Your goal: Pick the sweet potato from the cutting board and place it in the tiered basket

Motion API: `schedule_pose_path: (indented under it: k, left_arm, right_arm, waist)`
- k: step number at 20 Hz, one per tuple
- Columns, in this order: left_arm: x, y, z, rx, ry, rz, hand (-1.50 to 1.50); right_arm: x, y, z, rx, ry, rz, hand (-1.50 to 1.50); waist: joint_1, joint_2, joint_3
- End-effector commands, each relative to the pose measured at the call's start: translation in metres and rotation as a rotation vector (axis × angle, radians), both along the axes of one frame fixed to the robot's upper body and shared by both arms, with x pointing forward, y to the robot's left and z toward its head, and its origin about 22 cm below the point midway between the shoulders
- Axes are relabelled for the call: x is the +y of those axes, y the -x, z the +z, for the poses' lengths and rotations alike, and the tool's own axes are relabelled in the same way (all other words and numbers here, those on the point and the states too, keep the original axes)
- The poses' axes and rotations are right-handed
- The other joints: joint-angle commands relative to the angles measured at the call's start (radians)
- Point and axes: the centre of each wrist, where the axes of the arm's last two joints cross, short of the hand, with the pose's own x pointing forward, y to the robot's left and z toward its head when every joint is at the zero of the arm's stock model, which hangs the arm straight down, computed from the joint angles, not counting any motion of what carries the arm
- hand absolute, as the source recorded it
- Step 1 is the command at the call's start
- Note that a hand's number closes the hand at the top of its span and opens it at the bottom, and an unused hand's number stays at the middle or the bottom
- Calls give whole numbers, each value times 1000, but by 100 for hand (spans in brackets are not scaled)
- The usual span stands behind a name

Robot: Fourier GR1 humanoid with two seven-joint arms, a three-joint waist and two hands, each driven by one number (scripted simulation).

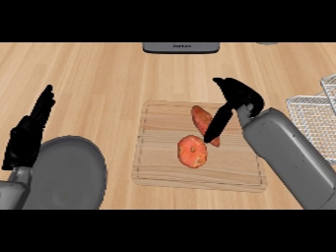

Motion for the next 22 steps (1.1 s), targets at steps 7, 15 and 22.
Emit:
schedule_pose_path:
  k: [7, 15, 22]
  left_arm:
    - [0, 1, -14, 2, -10, 1, 0]
    - [5, -16, -2, -8, -14, 10, 0]
    - [-12, -8, 23, 1, -3, -9, 0]
  right_arm:
    - [43, 11, -30, 97, 71, -51, -150]
    - [4, 1, -36, 117, 78, -44, -150]
    - [31, -3, -55, 169, 35, -38, -150]
  waist:
    - [4, 2, 0]
    - [-3, 3, 0]
    - [4, 2, 1]
